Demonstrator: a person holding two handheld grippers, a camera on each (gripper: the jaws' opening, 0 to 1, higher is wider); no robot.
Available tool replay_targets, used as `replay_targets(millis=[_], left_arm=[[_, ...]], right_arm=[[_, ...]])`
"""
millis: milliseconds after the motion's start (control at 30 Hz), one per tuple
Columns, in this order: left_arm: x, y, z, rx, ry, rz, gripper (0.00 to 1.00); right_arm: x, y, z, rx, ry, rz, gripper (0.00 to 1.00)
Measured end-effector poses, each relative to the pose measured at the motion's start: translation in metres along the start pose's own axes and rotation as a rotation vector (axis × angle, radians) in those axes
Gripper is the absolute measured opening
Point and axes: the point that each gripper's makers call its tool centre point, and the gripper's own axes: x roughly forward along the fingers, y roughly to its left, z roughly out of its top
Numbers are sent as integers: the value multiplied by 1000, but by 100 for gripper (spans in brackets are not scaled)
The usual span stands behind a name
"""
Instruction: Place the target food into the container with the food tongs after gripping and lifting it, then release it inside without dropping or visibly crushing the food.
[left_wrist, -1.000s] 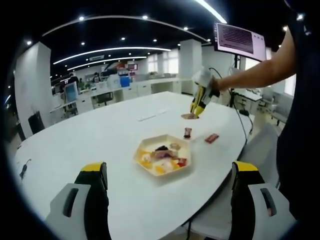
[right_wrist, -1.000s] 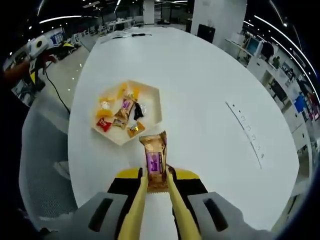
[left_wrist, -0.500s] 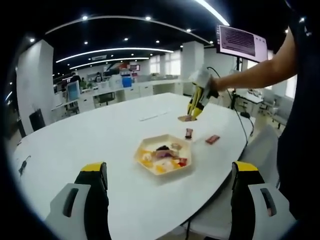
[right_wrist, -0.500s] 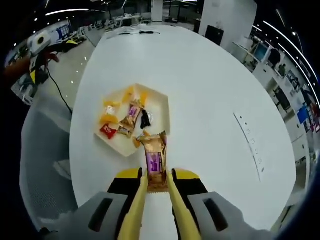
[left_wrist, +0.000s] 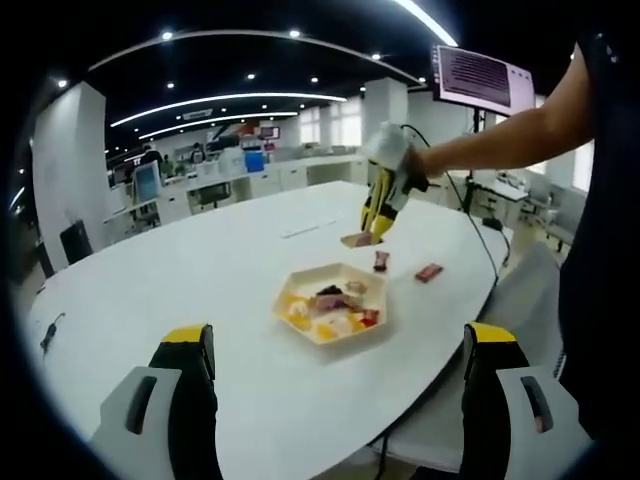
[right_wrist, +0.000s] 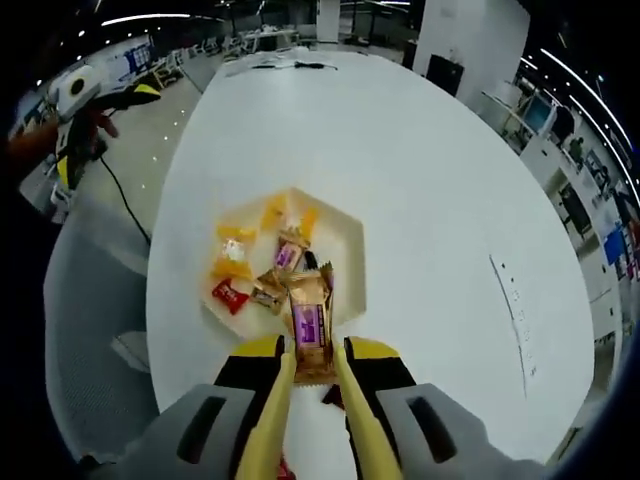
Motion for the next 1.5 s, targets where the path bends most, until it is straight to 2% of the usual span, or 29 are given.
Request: replay_targets(millis=[300, 733, 833, 900, 1033, 1133, 1200, 1500], left_arm=[[-1, 6, -14, 14, 47, 14, 99], [-2, 10, -16, -1, 47, 26, 99], [-3, 10, -17, -7, 45, 29, 99], [-4, 10, -17, -13, 42, 30, 99], [-2, 10, -14, -31, 26, 35, 99], [-1, 9, -12, -36, 15, 30, 99], [-1, 9, -12, -39, 14, 31, 99], [2, 6, -12, -25, 20, 26, 99]], right_arm=[[23, 15, 34, -41, 3, 31, 22], [40, 40, 81, -70, -30, 62, 23], [42, 44, 84, -82, -32, 65, 23], [45, 48, 84, -71, -31, 95, 26], [45, 47, 84, -70, -40, 80, 27], [41, 46, 84, -94, -51, 70, 27], [36, 44, 88, -121, -81, 55, 28], [18, 38, 86, -152, -124, 24, 29]])
